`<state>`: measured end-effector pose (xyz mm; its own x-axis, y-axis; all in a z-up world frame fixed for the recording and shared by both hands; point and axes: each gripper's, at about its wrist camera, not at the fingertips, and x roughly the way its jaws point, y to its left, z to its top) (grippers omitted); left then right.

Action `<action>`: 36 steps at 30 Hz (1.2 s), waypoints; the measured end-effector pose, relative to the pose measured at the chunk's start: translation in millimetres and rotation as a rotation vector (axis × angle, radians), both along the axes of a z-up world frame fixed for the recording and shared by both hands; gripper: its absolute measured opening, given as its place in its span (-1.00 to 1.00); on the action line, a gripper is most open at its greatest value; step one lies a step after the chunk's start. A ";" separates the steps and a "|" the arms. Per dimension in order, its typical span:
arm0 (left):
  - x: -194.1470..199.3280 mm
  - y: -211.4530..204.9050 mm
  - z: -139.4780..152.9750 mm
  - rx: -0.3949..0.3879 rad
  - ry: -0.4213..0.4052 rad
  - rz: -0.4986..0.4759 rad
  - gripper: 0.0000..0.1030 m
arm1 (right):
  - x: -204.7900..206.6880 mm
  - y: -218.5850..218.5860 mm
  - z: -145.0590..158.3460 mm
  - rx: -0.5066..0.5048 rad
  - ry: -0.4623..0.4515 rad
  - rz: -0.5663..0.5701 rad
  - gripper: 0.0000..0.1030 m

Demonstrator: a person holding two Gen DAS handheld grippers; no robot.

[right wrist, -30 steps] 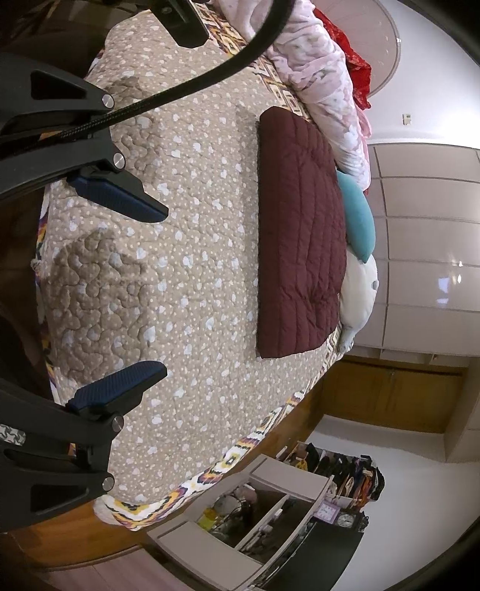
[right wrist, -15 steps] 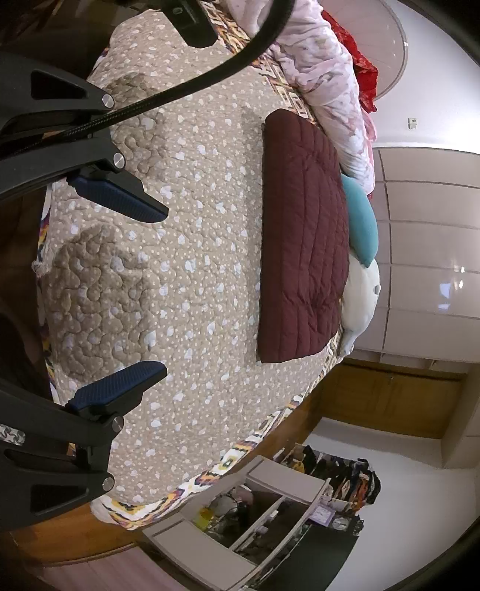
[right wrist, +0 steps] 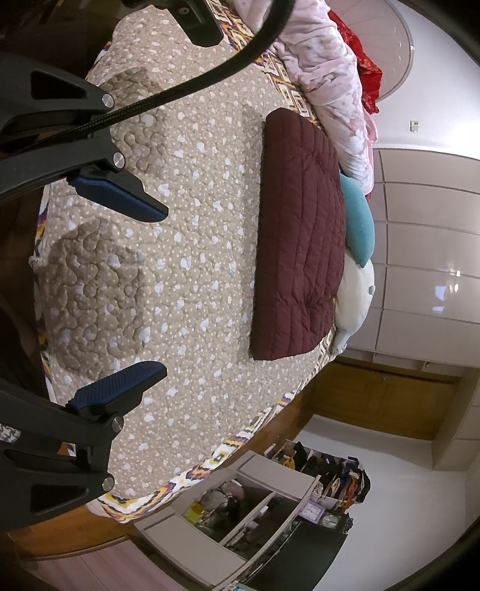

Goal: Fold large clothes

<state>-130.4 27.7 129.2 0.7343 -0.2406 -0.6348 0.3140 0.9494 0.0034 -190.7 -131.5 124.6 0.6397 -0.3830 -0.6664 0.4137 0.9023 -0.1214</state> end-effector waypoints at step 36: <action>7.4 -0.6 -15.8 0.045 0.044 0.029 0.91 | 1.4 0.0 -7.9 -0.001 0.012 0.016 0.60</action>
